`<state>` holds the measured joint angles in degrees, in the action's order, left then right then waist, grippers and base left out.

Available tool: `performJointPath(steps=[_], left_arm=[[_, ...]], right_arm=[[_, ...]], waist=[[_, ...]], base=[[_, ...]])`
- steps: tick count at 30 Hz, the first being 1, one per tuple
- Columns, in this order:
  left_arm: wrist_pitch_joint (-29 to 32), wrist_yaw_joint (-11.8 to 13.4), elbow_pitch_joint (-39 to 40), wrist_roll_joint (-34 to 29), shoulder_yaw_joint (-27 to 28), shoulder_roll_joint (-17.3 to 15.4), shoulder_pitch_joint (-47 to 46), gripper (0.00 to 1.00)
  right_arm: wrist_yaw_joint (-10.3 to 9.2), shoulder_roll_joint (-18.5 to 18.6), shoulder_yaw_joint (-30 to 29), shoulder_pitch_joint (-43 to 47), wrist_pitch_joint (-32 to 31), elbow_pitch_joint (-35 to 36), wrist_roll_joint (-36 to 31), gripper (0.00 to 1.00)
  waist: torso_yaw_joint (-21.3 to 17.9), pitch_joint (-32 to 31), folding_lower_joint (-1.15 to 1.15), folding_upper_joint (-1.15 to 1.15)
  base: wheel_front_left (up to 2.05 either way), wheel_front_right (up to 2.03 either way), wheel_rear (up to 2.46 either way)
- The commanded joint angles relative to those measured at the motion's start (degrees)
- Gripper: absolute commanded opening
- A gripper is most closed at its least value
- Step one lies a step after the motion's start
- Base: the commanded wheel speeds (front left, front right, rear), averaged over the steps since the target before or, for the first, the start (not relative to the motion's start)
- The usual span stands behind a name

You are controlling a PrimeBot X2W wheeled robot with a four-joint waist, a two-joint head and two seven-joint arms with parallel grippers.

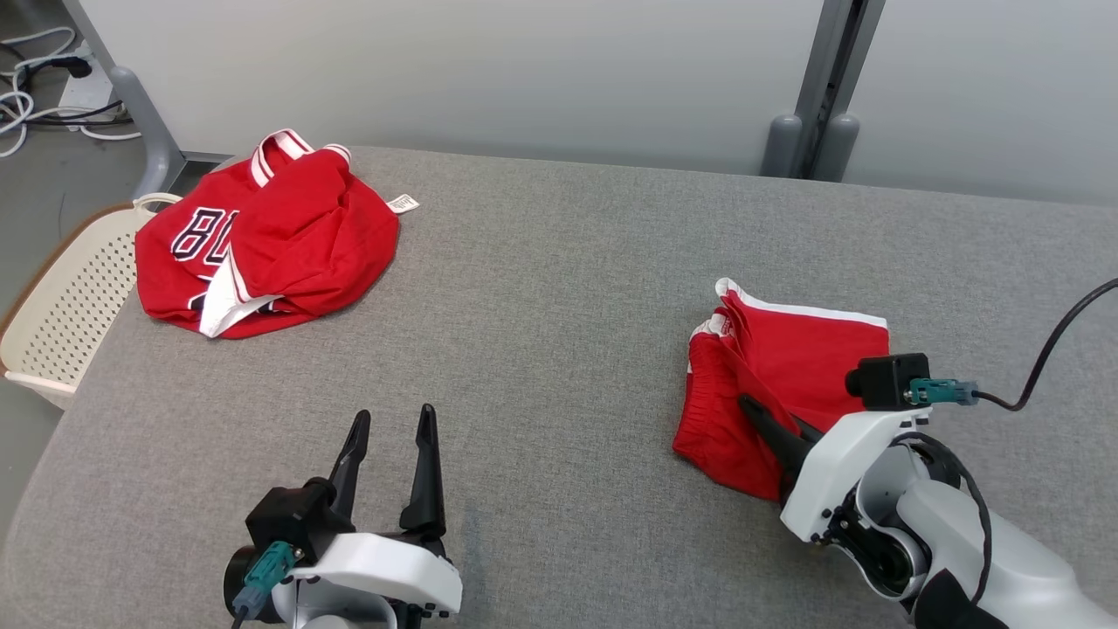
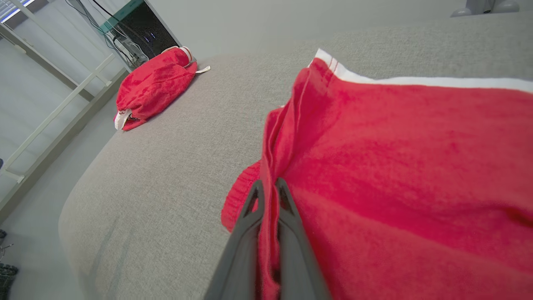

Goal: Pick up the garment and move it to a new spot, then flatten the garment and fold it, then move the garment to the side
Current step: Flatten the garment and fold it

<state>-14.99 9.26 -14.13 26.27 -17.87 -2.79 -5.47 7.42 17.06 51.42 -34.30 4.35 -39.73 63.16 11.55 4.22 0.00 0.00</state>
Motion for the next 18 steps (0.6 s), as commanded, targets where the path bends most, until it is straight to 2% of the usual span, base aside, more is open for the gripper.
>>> performJointPath(steps=[1, 4, 5, 6, 7, 8, 9, 18], left_arm=[[-0.27, 0.24, -0.08, -0.04, 0.04, -0.23, 0.33, 1.00], [-0.28, 0.22, -0.07, 0.06, 0.09, -0.22, 0.33, 1.00], [-0.28, 0.24, -0.02, 0.07, 0.15, -0.22, 0.36, 1.00], [-0.28, 0.27, 0.03, 0.07, 0.19, -0.23, 0.40, 1.00], [-0.27, 0.30, 0.07, 0.07, 0.20, -0.23, 0.43, 1.00], [-0.27, 0.33, 0.11, 0.09, 0.21, -0.23, 0.46, 1.00], [-0.27, 0.31, 0.12, 0.10, 0.24, -0.23, 0.50, 1.00], [-0.28, 0.35, 0.06, 0.16, -0.63, -0.23, 0.61, 1.00]], right_arm=[[0.13, -0.27, 0.16, -0.42, 0.43, -0.29, -0.56, 0.00], [0.14, -0.79, 0.66, -0.74, 1.14, -1.20, -1.79, 0.00], [0.13, -1.06, 0.68, -0.84, 1.40, -1.33, -1.96, 0.12], [0.13, -1.34, 0.74, -0.87, 1.68, -1.36, -2.22, 0.30], [0.14, -1.58, 0.83, -0.89, 1.85, -1.27, -2.36, 0.43], [0.14, -1.77, 0.91, -0.81, 2.04, -1.11, -2.48, 0.65], [0.14, -1.80, 0.92, -0.73, 2.31, -1.00, -2.71, 1.00], [0.13, -1.41, -1.07, 0.93, 6.66, 1.22, -4.00, 1.00]], waist=[[-0.02, 0.00, 0.00, 0.00], [-0.15, 0.00, 0.00, 0.00], [-0.24, 0.01, 0.00, 0.00], [-0.33, 0.00, 0.00, 0.00], [-0.42, -0.01, 0.00, 0.00], [-0.55, -0.03, 0.00, 0.00], [-0.68, -0.04, 0.00, 0.00], [-2.09, -0.17, 0.00, 0.00]], base=[[0.00, 0.00, 0.00], [0.00, 0.00, 0.00], [0.00, 0.00, 0.00], [0.00, 0.00, 0.00], [0.00, 0.00, 0.00], [0.00, 0.00, 0.00], [0.00, 0.00, 0.00], [0.00, 0.00, 0.00]])
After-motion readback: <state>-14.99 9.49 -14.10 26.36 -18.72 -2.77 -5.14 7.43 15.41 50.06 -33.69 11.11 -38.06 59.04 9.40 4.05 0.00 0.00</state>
